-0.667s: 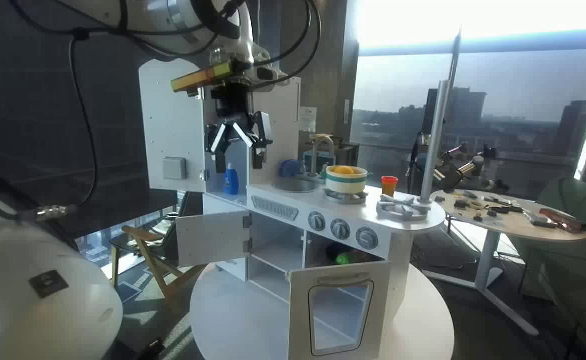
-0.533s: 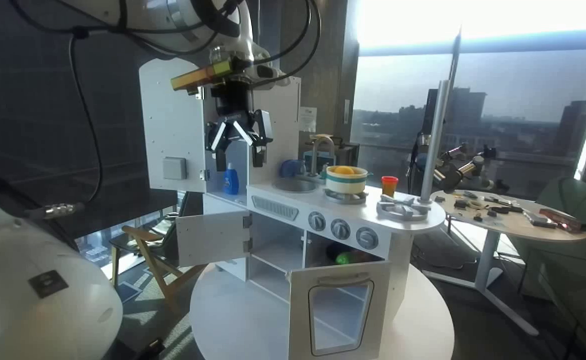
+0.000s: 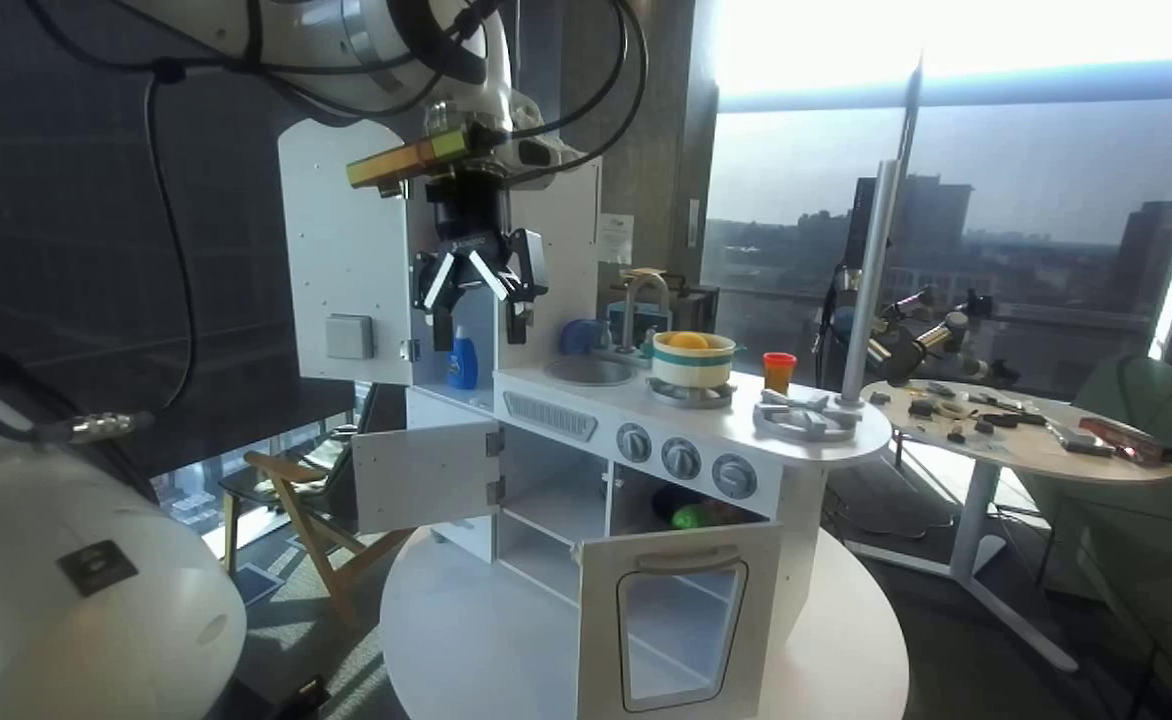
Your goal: Close the bottom cabinet doors
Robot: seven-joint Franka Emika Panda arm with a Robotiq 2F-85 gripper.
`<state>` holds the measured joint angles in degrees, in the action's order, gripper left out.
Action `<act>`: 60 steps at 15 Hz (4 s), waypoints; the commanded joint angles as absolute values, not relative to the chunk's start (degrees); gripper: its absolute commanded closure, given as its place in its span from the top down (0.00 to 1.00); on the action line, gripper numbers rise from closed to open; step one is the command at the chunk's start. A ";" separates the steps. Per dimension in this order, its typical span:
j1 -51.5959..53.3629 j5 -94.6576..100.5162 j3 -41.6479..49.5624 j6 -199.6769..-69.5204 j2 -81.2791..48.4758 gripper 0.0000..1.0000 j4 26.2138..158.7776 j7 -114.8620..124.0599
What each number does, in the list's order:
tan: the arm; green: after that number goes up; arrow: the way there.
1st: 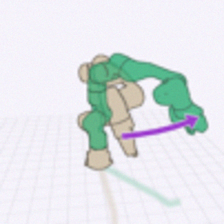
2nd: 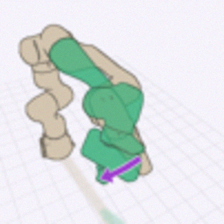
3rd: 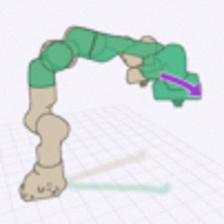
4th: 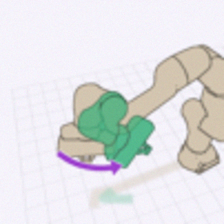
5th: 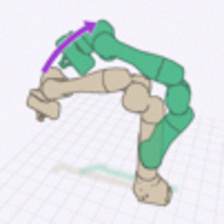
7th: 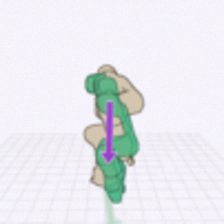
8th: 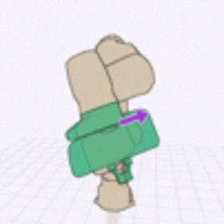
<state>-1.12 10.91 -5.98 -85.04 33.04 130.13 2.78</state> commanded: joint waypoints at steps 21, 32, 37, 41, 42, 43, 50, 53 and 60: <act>-9.44 11.88 9.52 -107.33 0.17 1.00 130.62 9.67; -10.02 3.91 9.99 -118.06 0.47 1.00 131.63 17.89; -8.80 -1.26 8.84 -119.03 -0.72 1.00 130.95 16.28; -7.63 -3.76 7.72 -119.20 -1.68 1.00 129.81 16.01; -7.40 -4.13 7.49 -119.16 -2.05 1.00 129.38 16.05; -7.17 -4.17 7.23 -119.17 -2.86 1.00 128.55 16.58; -6.11 -2.63 6.88 -118.15 -9.15 1.00 121.45 20.67; -5.50 -2.39 6.92 -117.90 -11.49 1.00 118.25 22.71; -4.48 -2.71 6.55 -114.75 -9.13 1.00 117.84 20.50</act>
<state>-4.72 -2.57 6.84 -118.14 -11.91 117.76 22.97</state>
